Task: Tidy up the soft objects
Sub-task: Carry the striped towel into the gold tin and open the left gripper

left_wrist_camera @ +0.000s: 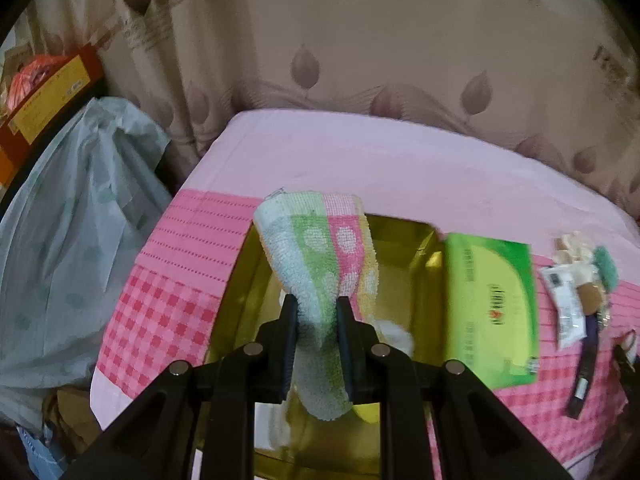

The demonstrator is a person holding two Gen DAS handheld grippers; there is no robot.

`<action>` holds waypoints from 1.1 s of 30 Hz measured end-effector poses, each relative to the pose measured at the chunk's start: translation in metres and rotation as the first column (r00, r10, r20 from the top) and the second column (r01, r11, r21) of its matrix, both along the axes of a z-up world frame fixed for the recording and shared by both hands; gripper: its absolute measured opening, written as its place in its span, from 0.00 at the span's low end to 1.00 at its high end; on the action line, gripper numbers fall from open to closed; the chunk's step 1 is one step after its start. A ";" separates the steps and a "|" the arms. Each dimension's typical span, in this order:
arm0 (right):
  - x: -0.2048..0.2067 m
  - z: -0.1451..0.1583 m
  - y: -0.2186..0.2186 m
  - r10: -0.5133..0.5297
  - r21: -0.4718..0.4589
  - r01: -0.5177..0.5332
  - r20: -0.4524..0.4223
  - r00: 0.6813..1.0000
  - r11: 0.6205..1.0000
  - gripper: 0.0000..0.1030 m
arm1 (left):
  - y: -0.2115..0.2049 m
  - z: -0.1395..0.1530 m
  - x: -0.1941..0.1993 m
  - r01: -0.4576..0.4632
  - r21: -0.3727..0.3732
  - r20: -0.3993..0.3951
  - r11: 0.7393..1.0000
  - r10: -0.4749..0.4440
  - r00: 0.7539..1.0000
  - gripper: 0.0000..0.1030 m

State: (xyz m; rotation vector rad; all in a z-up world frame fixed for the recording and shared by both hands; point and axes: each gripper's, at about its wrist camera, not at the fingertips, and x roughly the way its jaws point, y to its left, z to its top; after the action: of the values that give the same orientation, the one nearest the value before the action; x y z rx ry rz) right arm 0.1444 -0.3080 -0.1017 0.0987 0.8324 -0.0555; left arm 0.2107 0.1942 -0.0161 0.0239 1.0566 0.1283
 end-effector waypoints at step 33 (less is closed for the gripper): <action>0.001 -0.001 -0.001 0.006 -0.018 -0.007 -0.017 1.000 1.000 0.66 | 0.043 -0.019 0.002 -0.052 0.010 -0.042 0.999 0.052 0.998 0.33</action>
State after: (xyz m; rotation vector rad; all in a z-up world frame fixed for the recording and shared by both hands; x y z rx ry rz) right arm 0.1454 -0.3093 -0.1023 0.0788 0.8491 -0.0578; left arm 0.2130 0.2370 -0.0351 0.0075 1.0997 0.1808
